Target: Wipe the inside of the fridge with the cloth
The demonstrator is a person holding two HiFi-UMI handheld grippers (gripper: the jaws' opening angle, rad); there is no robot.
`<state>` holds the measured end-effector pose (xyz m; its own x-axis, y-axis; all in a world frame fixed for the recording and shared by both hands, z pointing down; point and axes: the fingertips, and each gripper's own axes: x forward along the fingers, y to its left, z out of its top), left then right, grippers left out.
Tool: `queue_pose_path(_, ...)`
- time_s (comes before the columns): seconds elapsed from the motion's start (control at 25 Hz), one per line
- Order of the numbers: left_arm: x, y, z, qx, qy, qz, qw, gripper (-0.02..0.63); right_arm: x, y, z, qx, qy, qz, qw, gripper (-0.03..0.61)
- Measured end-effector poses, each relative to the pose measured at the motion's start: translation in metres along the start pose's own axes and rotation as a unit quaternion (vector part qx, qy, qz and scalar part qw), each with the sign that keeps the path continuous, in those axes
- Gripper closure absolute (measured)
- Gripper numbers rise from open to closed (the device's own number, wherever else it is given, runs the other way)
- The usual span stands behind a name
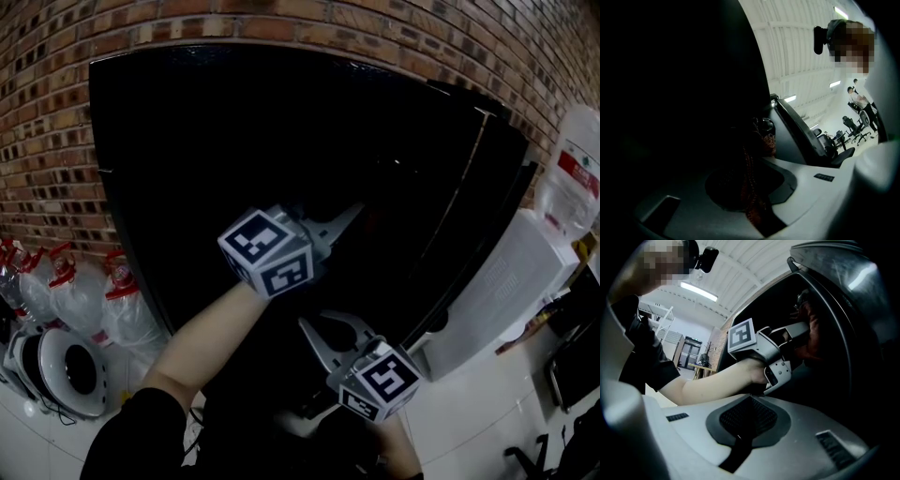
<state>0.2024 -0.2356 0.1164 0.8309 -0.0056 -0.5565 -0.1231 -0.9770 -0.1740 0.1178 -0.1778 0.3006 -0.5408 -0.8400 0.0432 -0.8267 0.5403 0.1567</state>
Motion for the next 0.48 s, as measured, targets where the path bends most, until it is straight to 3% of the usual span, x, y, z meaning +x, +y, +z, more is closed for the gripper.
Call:
queue_pose_path(0.12,0.003,0.013,-0.003,-0.01,0.001,0.021,0.9997,0.565,0.0,-0.001,0.0,0.003,-0.004,-0.001,1.0,0.575)
queue_pose_path(0.48,0.008,0.054,-0.019,0.01,0.009,0.077,0.997,0.565,0.001,0.002,-0.004,0.005,0.006,0.006,1.0,0.575)
